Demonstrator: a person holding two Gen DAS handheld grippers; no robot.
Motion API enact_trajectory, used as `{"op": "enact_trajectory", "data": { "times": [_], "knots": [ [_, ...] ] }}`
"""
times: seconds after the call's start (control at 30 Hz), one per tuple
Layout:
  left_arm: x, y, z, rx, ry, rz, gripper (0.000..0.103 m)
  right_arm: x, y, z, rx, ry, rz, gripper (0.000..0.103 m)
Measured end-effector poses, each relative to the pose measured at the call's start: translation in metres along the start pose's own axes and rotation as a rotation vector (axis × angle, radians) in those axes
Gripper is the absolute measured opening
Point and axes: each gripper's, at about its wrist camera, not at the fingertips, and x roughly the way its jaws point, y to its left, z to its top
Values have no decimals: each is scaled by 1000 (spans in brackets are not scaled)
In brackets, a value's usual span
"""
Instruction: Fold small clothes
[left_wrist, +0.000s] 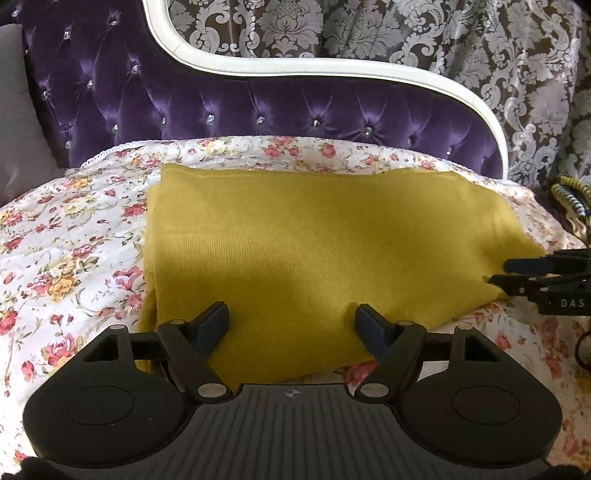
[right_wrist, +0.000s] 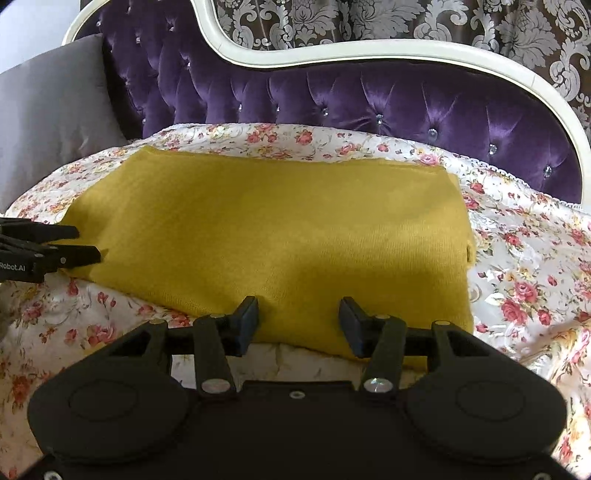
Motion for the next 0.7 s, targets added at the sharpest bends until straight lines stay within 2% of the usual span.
{"op": "enact_trajectory", "data": {
  "times": [0.33, 0.47, 0.5, 0.6, 0.7],
  "knots": [
    [0, 0, -1, -19, -10, 5, 74, -2, 3, -2, -12, -9, -10, 57],
    [-1, 2, -1, -34, -12, -3, 74, -5, -3, 3, 20, 1, 21, 58],
    [-1, 2, -1, -37, -12, -5, 74, -9, -6, 6, 27, -10, 26, 58],
    [-2, 3, -2, -42, -14, -8, 74, -25, -10, 18, -2, -120, -17, 61],
    [-3, 3, -2, -45, -16, -11, 74, -28, -22, 39, 23, -186, -61, 72]
  ]
}}
